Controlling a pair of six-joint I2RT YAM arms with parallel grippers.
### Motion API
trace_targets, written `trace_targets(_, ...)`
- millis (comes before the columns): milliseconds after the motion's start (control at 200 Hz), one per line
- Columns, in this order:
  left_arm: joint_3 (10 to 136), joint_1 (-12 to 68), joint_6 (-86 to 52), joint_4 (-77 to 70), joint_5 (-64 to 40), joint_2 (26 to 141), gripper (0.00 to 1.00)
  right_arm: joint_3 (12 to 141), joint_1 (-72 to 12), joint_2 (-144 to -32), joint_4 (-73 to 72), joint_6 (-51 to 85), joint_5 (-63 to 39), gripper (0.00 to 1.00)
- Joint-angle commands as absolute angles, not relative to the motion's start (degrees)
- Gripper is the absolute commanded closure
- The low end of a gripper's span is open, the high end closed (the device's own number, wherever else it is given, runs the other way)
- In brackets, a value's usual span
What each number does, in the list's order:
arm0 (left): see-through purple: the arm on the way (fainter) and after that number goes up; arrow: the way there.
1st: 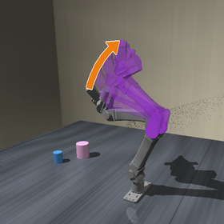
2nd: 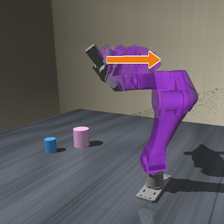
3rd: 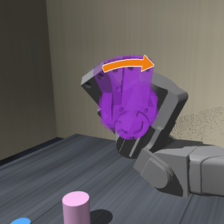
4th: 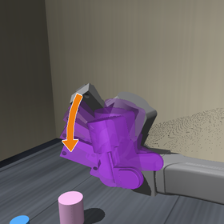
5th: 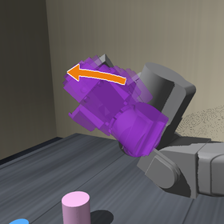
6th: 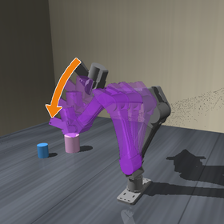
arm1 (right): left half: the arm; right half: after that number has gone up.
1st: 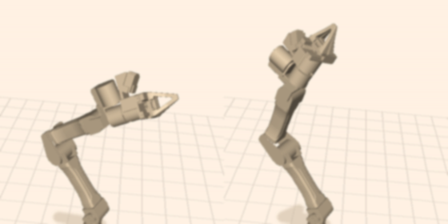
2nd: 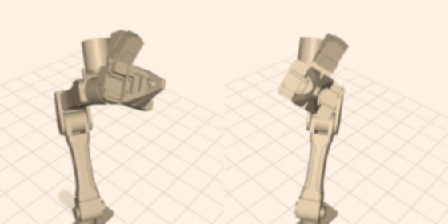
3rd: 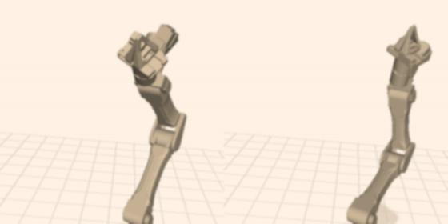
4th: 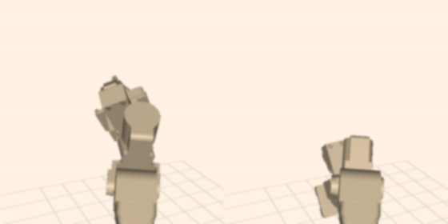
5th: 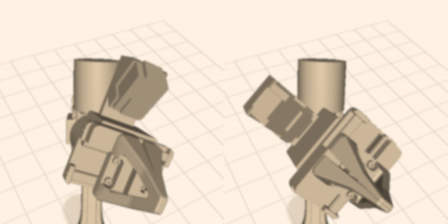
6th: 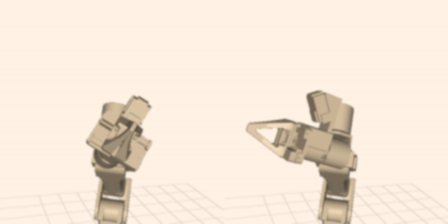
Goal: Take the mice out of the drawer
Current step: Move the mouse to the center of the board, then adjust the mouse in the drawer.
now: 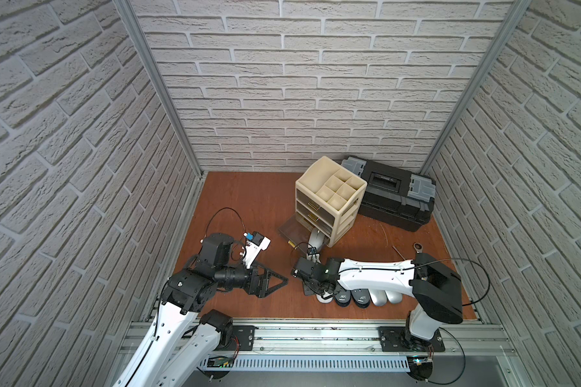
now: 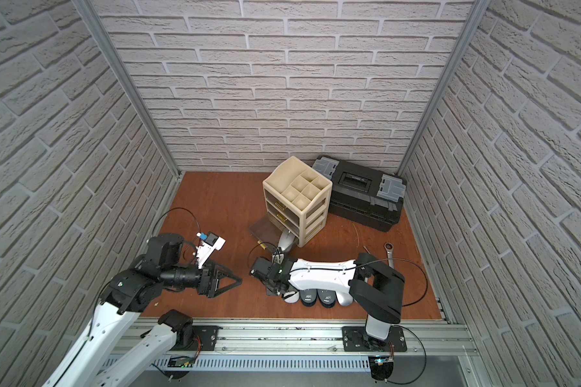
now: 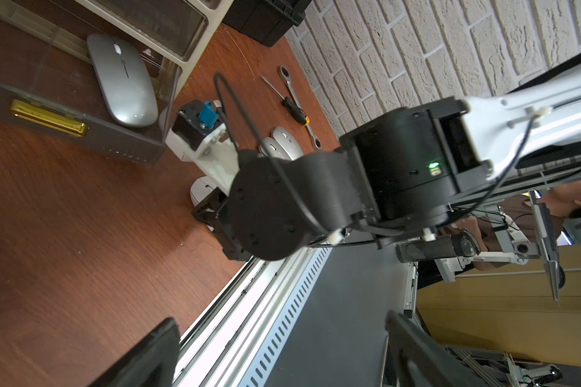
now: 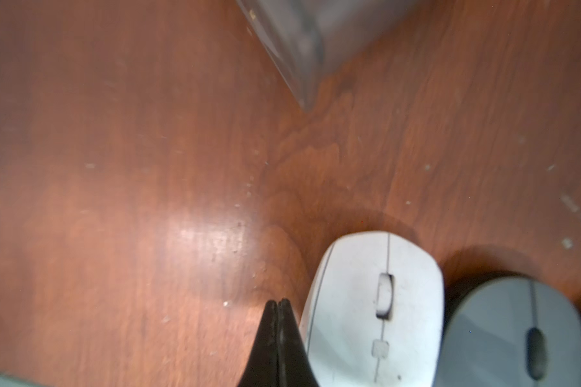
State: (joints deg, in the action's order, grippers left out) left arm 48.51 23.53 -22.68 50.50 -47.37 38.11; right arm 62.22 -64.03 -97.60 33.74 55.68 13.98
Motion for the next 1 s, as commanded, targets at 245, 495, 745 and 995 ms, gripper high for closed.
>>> trace_targets(245, 51.13, 23.51, -26.90, 41.37, -38.49, 41.06, 0.02, 71.40, -62.45, -89.90, 36.81, 40.85, 19.95, 0.98)
trace_targets(495, 50.82, 22.53, -32.66, 35.77, -29.52, 43.38, 0.02, 87.47, -56.29, -97.59, 48.61, 31.79, 21.02, 0.98)
trace_targets(745, 44.73, 20.59, -40.42, 26.94, -24.79, 41.80, 0.02, 104.08, -50.96, -112.57, 59.77, 23.16, 23.25, 0.98)
trace_targets(995, 39.08, 18.94, -45.77, 22.78, -19.44, 38.00, 0.02, 116.00, -48.87, -125.78, 69.09, 17.43, 29.07, 0.98)
